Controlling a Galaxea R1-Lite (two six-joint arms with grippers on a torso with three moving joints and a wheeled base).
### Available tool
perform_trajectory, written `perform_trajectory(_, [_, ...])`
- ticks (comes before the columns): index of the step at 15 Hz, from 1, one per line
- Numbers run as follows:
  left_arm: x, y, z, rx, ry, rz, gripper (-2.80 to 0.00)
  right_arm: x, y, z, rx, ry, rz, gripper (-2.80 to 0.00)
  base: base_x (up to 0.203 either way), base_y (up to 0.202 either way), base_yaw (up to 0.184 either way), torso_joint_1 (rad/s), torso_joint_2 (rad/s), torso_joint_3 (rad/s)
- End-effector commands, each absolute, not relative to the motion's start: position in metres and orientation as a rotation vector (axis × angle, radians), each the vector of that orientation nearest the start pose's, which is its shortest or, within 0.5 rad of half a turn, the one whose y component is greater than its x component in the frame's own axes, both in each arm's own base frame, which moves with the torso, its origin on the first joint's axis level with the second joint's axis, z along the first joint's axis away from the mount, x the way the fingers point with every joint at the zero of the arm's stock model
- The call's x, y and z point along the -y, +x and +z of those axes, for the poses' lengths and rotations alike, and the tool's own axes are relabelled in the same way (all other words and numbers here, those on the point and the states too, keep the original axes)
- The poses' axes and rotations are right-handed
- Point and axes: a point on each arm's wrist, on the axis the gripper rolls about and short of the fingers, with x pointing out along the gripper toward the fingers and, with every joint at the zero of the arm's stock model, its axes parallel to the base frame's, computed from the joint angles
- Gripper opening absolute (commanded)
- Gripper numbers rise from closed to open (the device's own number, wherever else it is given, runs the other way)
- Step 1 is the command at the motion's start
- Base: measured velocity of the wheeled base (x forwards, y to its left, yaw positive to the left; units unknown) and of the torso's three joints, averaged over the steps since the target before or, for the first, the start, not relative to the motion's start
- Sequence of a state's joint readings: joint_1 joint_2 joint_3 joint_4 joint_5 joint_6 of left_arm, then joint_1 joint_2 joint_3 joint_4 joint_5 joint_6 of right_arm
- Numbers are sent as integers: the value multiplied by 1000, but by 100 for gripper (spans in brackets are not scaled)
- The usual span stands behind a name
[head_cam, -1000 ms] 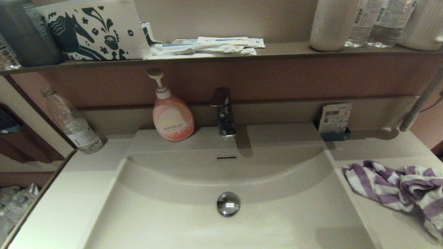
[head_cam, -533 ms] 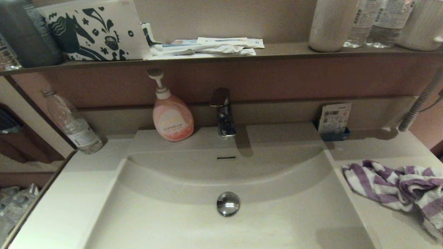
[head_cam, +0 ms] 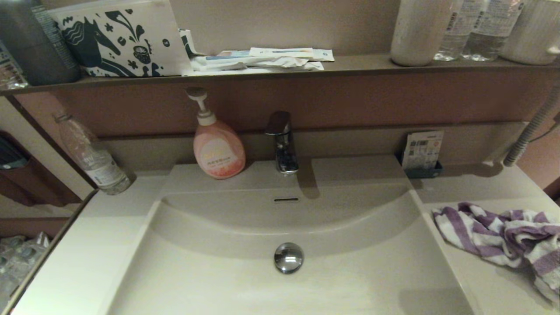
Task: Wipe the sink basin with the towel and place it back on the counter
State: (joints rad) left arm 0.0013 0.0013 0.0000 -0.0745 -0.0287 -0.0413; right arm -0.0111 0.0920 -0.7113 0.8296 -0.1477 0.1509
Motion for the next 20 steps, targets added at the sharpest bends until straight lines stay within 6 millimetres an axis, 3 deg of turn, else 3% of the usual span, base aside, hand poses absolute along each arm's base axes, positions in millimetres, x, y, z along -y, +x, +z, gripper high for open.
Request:
perform_trajectory(1, [1, -23, 83, 73, -40, -29, -280, 2, -87, 151, -79, 150, -143, -280, 0, 0, 0, 0, 0, 0])
perform_trajectory(5, [1, -23, 83, 73, -40, -29, -280, 1, -42, 105, -42, 66, -57, -280, 0, 0, 0, 0, 0, 0])
perform_trajectory(9, [1, -23, 83, 73, -40, -28, -280, 0, -27, 76, -71, -24, -16, -280, 0, 0, 0, 0, 0, 0])
perform_trajectory(20, [1, -23, 83, 73, -40, -29, -280, 0, -24, 76, -14, -4, -9, -280, 0, 0, 0, 0, 0, 0])
